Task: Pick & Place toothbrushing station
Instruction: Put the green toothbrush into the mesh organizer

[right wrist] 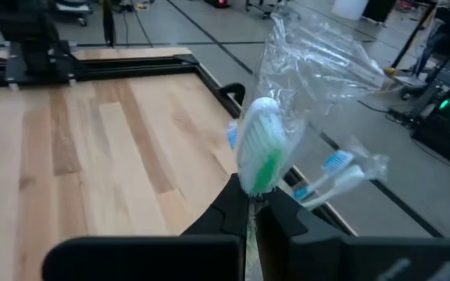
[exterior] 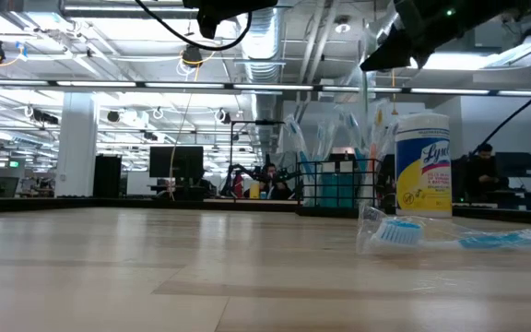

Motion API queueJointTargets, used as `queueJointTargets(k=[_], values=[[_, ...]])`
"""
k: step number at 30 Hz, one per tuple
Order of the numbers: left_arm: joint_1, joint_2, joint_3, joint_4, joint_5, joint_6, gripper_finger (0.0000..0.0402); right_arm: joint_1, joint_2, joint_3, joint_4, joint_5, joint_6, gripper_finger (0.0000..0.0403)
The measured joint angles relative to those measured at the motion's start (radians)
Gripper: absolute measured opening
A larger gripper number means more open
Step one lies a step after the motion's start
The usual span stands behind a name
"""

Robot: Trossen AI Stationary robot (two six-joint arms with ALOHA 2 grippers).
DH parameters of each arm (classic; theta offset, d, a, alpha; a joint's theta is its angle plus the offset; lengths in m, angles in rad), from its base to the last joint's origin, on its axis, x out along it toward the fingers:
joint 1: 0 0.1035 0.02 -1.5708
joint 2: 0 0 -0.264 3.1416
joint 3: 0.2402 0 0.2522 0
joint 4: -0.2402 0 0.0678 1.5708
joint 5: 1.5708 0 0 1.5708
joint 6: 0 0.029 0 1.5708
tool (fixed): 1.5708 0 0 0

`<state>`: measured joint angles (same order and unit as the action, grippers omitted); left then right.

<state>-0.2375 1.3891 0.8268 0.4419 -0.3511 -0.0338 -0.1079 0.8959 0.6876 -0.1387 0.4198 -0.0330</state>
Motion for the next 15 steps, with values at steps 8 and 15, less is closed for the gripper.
queueJointTargets(k=[8,15], values=[[0.0,0.0,0.0,0.0,0.0,0.0,0.0104,-0.065,-0.003,-0.002,-0.008,-0.003,-0.002,0.0],[0.0,0.0,0.0,0.0,0.0,0.0,0.0104,-0.132,0.003,-0.002,-0.01,-0.09,0.003,0.0]])
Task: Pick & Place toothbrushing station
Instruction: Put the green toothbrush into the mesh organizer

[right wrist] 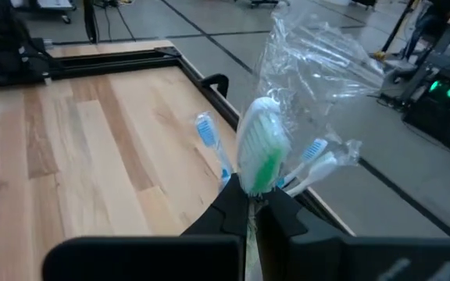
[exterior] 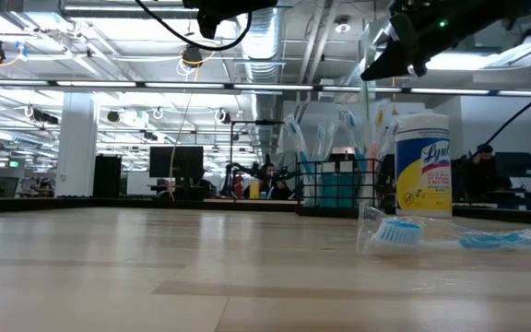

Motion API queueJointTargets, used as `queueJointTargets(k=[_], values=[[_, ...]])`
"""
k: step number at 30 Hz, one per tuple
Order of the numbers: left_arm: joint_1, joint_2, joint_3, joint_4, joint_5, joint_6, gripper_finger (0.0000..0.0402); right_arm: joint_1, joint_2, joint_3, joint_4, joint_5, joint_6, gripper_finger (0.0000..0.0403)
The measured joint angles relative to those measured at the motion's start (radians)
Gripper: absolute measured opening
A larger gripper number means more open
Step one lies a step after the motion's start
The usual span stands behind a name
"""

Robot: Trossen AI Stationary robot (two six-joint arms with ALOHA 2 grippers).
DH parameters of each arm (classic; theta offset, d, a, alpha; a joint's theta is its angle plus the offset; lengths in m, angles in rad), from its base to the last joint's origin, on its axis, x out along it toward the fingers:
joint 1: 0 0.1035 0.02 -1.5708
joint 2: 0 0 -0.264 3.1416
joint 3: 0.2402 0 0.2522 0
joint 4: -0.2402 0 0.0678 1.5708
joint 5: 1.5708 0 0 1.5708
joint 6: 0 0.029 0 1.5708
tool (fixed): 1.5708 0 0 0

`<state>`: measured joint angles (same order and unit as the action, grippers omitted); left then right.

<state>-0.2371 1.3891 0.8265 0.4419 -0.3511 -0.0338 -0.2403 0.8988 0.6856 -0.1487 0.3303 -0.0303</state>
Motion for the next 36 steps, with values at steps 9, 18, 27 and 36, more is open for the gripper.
queueJointTargets(k=[9,18,27,36], values=[[0.0,0.0,0.0,0.0,0.0,0.0,0.0104,-0.053,0.024,0.0,0.004,-0.044,0.003,0.0],[0.0,0.0,0.0,-0.001,0.0,0.0,0.0104,-0.117,0.022,-0.065,0.072,-0.127,0.005,0.0],[0.0,0.0,0.0,0.0,0.0,0.0,0.0104,-0.198,0.017,-0.17,0.197,-0.228,0.031,0.0],[0.0,0.0,0.0,0.0,0.0,0.0,0.0104,-0.235,0.017,-0.202,0.217,-0.282,0.034,0.0]])
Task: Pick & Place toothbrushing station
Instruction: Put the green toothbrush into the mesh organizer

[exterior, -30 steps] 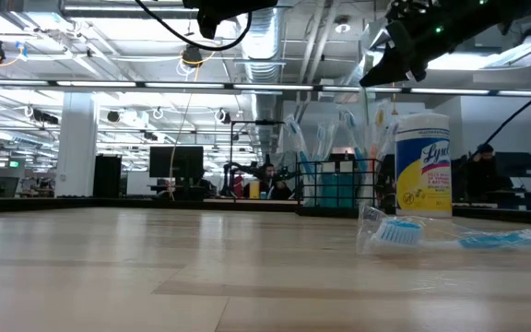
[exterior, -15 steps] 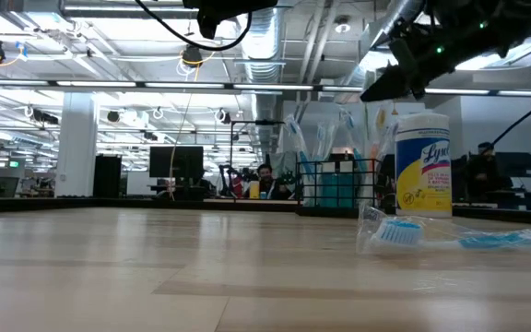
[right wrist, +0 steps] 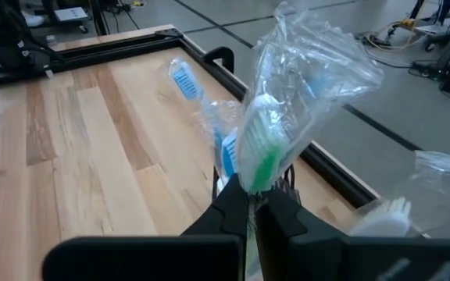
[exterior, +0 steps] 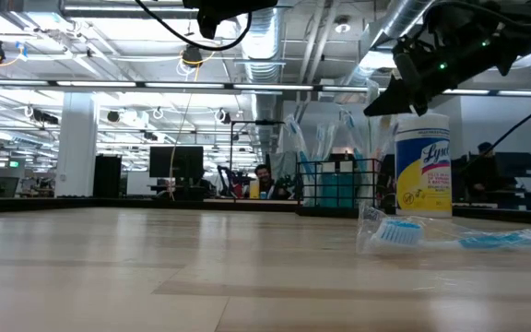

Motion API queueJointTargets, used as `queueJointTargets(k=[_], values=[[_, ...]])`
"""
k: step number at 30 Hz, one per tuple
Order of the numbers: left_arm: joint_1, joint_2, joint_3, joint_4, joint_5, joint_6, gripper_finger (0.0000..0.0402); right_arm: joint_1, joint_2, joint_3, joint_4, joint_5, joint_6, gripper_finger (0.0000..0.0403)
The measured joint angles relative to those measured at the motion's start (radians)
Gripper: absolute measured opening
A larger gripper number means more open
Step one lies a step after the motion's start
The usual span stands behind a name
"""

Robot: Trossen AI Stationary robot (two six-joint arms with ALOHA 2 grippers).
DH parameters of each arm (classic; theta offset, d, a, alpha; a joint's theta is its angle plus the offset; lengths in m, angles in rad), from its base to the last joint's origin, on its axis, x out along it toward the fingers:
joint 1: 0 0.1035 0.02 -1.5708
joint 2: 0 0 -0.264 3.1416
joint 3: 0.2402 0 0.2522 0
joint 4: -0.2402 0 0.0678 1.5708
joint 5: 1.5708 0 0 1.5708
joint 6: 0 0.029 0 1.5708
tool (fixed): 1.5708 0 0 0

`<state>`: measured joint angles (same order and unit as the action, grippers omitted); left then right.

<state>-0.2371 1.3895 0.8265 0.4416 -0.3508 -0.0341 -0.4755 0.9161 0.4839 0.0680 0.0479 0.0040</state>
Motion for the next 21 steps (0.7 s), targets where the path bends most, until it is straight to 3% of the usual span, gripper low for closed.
queueJointTargets(k=[6,21], values=[[0.0,0.0,0.0,0.0,0.0,0.0,0.0104,0.0,0.012,0.0,0.007,0.0,0.005,0.0],[0.0,0.0,0.0,0.0,0.0,0.0,0.0104,0.002,0.199,0.0,0.103,-0.007,0.015,0.0005]])
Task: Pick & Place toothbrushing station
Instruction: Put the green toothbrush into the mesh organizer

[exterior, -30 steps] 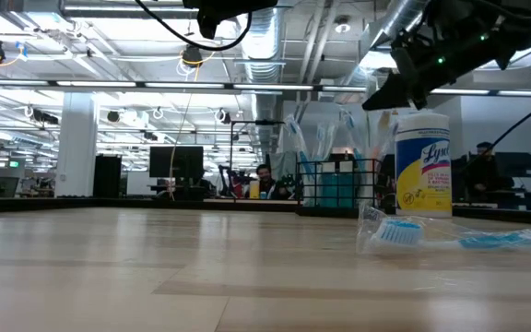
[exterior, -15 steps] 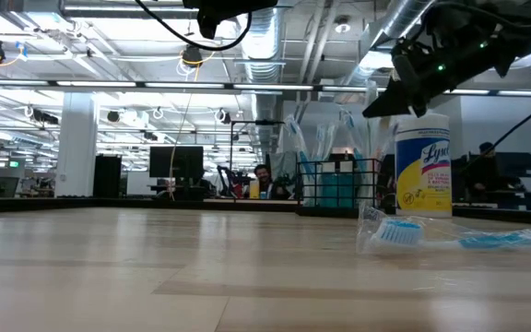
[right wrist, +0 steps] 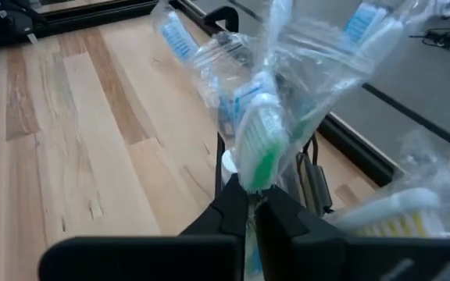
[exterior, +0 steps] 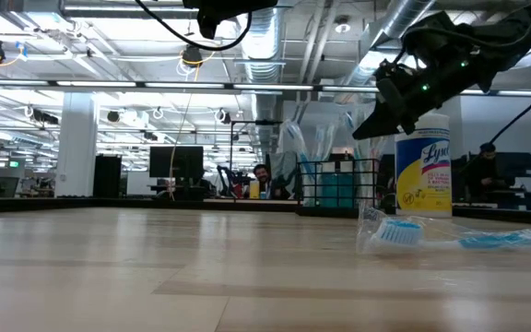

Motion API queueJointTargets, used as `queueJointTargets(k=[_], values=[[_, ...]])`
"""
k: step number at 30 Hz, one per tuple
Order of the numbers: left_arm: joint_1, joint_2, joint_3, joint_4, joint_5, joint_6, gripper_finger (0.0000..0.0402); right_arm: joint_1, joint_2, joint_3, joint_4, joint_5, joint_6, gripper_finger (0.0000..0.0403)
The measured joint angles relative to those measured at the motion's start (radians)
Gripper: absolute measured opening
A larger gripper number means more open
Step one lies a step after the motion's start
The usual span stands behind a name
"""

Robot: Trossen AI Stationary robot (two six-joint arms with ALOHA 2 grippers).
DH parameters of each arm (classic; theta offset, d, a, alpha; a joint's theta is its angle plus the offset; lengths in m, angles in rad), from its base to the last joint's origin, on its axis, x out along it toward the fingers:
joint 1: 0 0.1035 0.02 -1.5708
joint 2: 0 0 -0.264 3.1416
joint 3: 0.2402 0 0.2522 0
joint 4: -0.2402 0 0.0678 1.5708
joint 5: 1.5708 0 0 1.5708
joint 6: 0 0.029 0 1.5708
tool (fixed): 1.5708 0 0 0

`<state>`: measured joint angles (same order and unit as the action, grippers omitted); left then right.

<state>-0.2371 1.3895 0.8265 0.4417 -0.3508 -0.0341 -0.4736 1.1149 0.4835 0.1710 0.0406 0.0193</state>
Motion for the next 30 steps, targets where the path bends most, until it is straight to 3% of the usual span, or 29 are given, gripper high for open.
queueJointTargets(k=[9,30], values=[[0.0,0.0,0.0,0.0,0.0,0.0,0.0104,0.0,-0.016,0.0,-0.01,-0.013,0.0,0.0029],[0.0,0.0,0.0,0.0,0.0,0.0,0.0104,0.004,-0.026,0.004,-0.011,-0.018,-0.017,0.0154]])
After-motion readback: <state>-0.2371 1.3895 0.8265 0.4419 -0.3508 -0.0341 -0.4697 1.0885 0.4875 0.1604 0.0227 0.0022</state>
